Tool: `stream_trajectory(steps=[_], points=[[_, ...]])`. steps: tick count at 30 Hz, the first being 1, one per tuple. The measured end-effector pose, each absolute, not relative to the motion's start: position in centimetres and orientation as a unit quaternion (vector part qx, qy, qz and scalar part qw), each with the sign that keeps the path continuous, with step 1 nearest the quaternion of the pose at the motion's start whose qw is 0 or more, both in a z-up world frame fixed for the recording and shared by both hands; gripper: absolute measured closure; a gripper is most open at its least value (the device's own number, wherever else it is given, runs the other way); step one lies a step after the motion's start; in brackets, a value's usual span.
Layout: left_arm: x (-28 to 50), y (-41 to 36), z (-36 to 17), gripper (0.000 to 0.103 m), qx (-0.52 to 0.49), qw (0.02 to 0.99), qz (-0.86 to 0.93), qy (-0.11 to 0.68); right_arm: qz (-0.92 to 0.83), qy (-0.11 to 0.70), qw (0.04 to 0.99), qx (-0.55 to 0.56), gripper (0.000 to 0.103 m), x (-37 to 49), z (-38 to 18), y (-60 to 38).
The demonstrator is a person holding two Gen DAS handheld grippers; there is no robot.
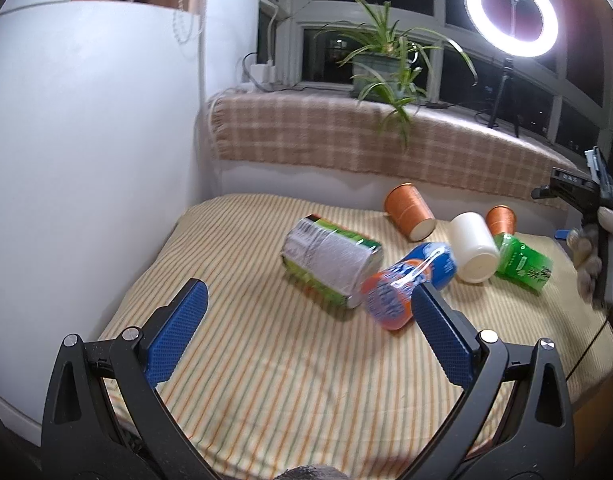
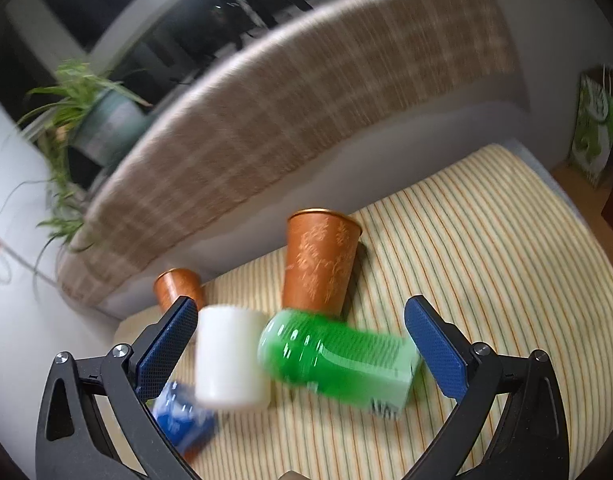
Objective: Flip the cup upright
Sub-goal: 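Reach the right gripper to the lying orange paper cup and close on it, then lift the orange cup with the right gripper and rotate it upright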
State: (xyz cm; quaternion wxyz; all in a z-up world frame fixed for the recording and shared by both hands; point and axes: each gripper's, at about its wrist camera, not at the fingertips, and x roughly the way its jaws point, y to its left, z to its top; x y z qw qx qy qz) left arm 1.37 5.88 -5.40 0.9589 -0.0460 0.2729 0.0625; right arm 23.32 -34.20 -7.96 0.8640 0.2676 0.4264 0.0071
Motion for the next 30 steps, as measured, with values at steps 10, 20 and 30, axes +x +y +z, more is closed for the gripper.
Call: stream_trajectory(steps=[10, 20, 30], points=[[0.8, 8.1, -6.4, 0.0, -0.056, 0.952, 0.093, 0.288, -0.018, 0.494, 0.823, 0.279, 0.007, 29.9, -11.4, -34.5], [0.8, 8.4, -6.6, 0.0, -0.053, 0.95, 0.098, 0.292, -0.029, 0.544, 0.803, 0.24, 0.016, 32.9, -13.5, -32.5], [0.5, 9.0, -6.4, 0.0, -0.053, 0.95, 0.103, 0.29, -0.026, 0.555, 0.798, 0.232, 0.041, 33.5, -14.8, -31.3]])
